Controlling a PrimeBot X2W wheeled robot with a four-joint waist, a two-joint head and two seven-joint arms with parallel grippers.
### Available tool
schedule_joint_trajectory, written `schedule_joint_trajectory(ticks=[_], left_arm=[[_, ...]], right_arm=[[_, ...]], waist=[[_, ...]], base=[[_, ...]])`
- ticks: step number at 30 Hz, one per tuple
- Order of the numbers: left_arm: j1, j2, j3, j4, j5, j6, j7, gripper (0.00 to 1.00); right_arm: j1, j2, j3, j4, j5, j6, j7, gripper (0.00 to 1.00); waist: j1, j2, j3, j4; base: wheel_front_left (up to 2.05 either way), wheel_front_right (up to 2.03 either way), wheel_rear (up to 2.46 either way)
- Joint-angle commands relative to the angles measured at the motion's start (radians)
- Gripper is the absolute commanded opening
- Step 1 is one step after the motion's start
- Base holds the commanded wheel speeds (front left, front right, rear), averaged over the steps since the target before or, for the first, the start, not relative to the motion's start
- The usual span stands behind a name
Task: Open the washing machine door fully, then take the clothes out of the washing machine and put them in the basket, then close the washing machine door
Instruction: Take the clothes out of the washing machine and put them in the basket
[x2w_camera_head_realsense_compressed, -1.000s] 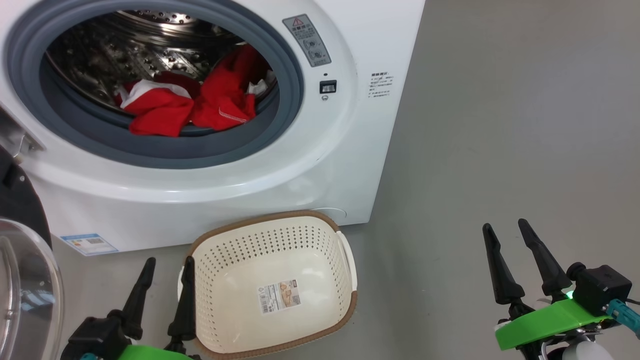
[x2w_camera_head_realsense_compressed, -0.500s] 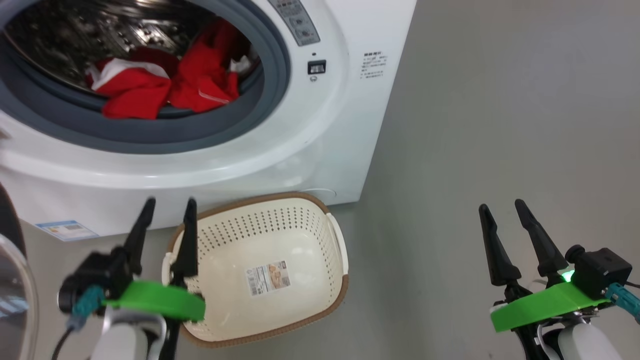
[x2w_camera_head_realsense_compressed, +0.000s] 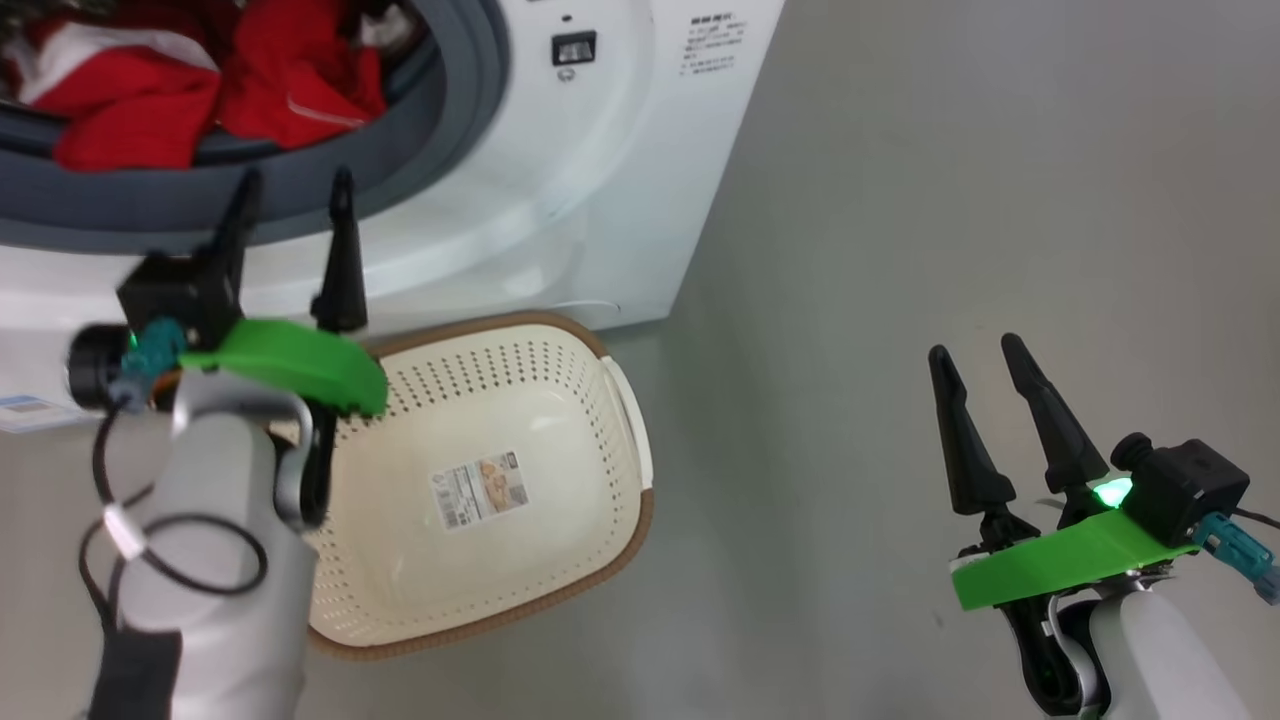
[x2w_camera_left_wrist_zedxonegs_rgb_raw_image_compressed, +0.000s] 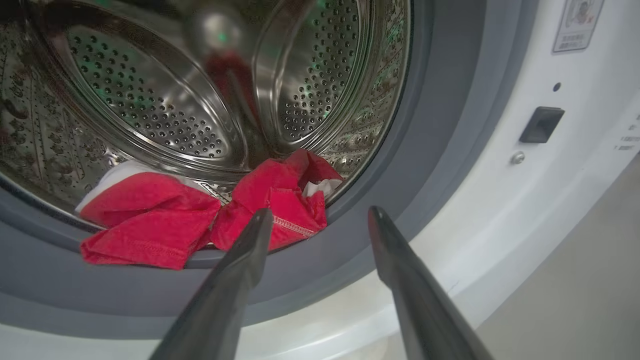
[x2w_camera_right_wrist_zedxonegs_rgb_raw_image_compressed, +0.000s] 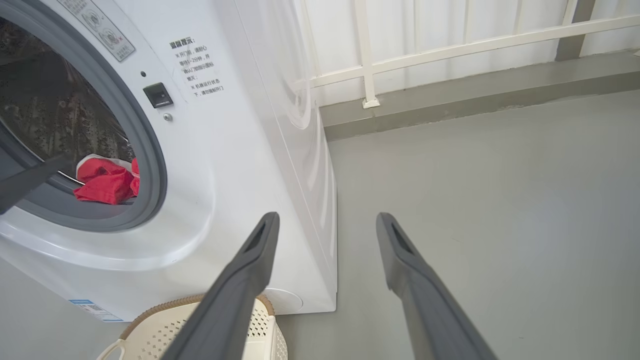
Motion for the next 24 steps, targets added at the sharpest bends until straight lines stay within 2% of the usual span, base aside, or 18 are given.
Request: schedule_joint_trajectory(ticks=[1, 14, 24], left_arm=[[-0.045, 0.032, 0.032, 0.004, 0.01, 0.008, -0.008, 1.0], [-0.352, 0.103, 0.037, 0.233, 0.06, 0.043, -0.008, 1.0], [-0.495, 0.14, 0.024, 0.369, 0.08, 0.068, -0.008, 1.0]], right_arm=[[-0.019, -0.003, 0.021, -0.025, 0.013, 0.008, -0.006, 1.0], [-0.06, 0.01, 0.039, -0.034, 0.026, 0.008, -0.006, 1.0], [-0.09, 0.012, 0.055, -0.039, 0.04, 0.008, -0.006, 1.0]], waist=[[0.0, 0.0, 0.053, -0.036], [0.0, 0.0, 0.165, -0.084], [0.0, 0.0, 0.228, -0.119]], base=[[0.0, 0.0, 0.0], [0.0, 0.0, 0.0], [0.0, 0.0, 0.0]])
